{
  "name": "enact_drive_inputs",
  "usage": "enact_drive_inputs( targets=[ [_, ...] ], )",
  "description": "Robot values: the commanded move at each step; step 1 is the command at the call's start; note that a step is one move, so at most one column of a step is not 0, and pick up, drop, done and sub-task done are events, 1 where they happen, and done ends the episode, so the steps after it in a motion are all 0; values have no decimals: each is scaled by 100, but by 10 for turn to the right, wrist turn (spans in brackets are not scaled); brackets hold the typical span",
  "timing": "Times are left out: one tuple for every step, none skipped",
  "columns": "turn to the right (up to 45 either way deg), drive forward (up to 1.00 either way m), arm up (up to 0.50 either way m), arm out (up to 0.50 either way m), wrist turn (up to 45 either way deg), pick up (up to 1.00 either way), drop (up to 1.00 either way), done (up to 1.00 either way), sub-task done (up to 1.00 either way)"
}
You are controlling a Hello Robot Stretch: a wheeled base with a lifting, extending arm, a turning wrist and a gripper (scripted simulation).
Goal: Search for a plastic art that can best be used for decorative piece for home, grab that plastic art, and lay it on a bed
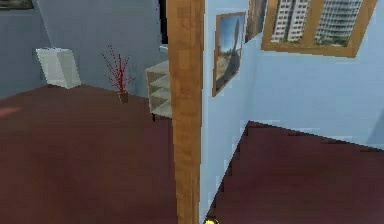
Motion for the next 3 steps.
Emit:
enact_drive_inputs(
  targets=[
    [-150,0,0,0,0,0,0,0,0],
    [-30,0,0,0,0,0,0,0,0],
    [0,20,0,0,0,0,0,0,0]
  ],
)
